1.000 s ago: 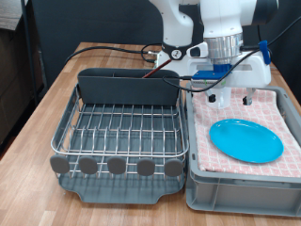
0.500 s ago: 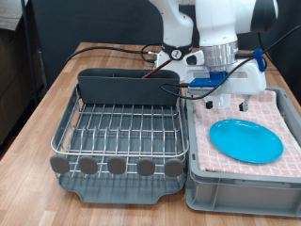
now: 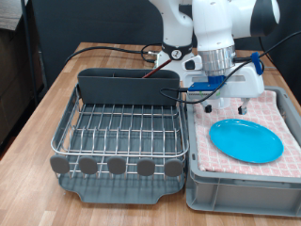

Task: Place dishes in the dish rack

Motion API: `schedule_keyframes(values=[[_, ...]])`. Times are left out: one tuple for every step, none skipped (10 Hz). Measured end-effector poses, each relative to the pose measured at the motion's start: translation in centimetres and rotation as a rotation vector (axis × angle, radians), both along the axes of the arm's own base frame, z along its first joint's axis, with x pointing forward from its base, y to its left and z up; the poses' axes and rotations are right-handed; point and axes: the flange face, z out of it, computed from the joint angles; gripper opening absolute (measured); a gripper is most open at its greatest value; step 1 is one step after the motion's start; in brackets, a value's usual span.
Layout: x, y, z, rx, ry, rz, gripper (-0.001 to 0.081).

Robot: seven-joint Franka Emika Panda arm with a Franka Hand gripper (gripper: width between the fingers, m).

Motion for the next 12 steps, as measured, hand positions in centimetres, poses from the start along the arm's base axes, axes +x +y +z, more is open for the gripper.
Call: schedule_keyframes(values=[[0.0, 0.0, -0.1, 0.001, -0.003, 0.001, 0.0802], [0.0, 0.1, -0.3, 0.003, -0.004, 0.003, 0.0802], [0.0, 0.2, -0.3, 0.006, -0.004, 0.0, 0.0802], [0.1, 0.3, -0.3, 0.006, -0.005, 0.0, 0.0802], [0.2, 0.3, -0.4, 0.006, -0.004, 0.001, 0.0802], [0.2, 0.3, -0.4, 0.006, -0.004, 0.001, 0.0802], [0.3, 0.3, -0.6, 0.006, -0.002, 0.0, 0.0802], [0.4, 0.4, -0.7, 0.006, 0.001, 0.001, 0.0802], [0.5, 0.4, -0.9, 0.005, 0.003, 0.0, 0.0802], [0.5, 0.3, -1.1, 0.004, 0.004, -0.002, 0.0802], [0.6, 0.3, -1.2, 0.003, 0.004, -0.005, 0.0802], [0.7, 0.3, -1.4, 0.003, 0.001, -0.008, 0.0802]])
